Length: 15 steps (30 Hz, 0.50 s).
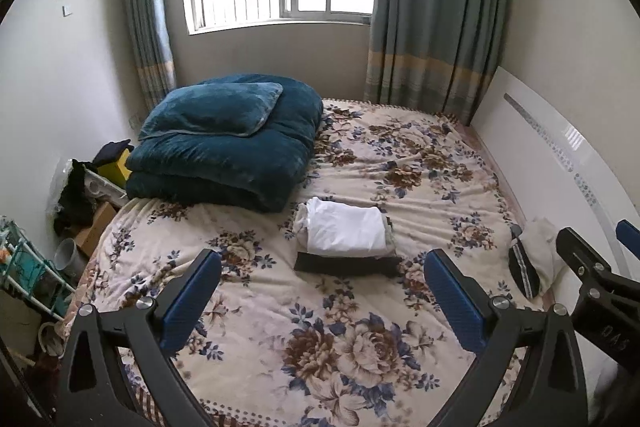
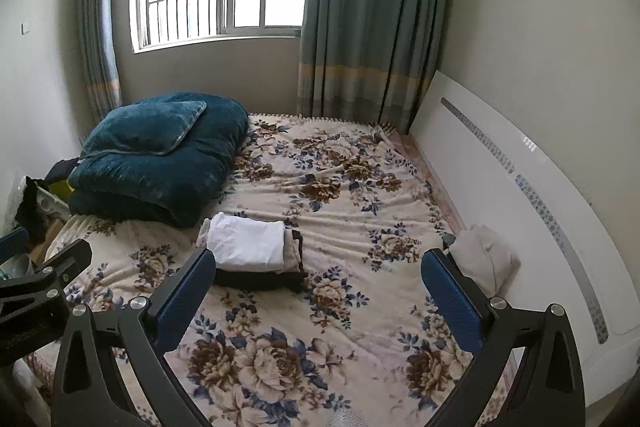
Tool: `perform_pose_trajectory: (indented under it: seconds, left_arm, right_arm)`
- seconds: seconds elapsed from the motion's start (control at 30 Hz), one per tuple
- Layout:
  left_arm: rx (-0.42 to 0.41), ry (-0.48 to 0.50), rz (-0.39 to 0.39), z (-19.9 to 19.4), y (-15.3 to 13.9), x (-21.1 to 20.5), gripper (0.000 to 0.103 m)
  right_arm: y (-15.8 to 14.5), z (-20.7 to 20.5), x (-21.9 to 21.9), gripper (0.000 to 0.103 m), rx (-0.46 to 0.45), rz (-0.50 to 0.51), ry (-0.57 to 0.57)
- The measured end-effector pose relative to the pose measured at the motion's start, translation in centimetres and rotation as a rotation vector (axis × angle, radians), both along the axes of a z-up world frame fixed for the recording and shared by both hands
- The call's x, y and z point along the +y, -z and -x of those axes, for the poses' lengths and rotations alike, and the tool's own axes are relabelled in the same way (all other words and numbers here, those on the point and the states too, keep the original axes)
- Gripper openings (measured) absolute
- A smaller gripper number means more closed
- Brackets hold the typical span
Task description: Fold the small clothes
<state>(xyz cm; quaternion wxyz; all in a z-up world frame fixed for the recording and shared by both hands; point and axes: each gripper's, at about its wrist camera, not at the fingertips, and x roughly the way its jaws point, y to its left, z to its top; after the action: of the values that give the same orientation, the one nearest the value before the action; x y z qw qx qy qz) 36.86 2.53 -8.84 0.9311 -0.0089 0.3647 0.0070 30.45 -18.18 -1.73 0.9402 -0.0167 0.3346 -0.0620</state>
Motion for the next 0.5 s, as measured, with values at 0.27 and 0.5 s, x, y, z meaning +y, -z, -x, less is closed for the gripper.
perform_pose_trajectory:
  seconds: [0.27,0.5]
  left_arm:
    - [-0.016,-0.009,-0.017,0.9,-0.8,-0.1,0.103]
    - [-0.025,-0.03,-0.019,1.0,-1.2,0.0,0.103]
  right_arm:
    - [-0.6,1.1,0.0,0.103,-0.009,0.001,-0.005]
    - [-1.3,0.7,0.0,0.103,-0.007,-0.003,-0.017]
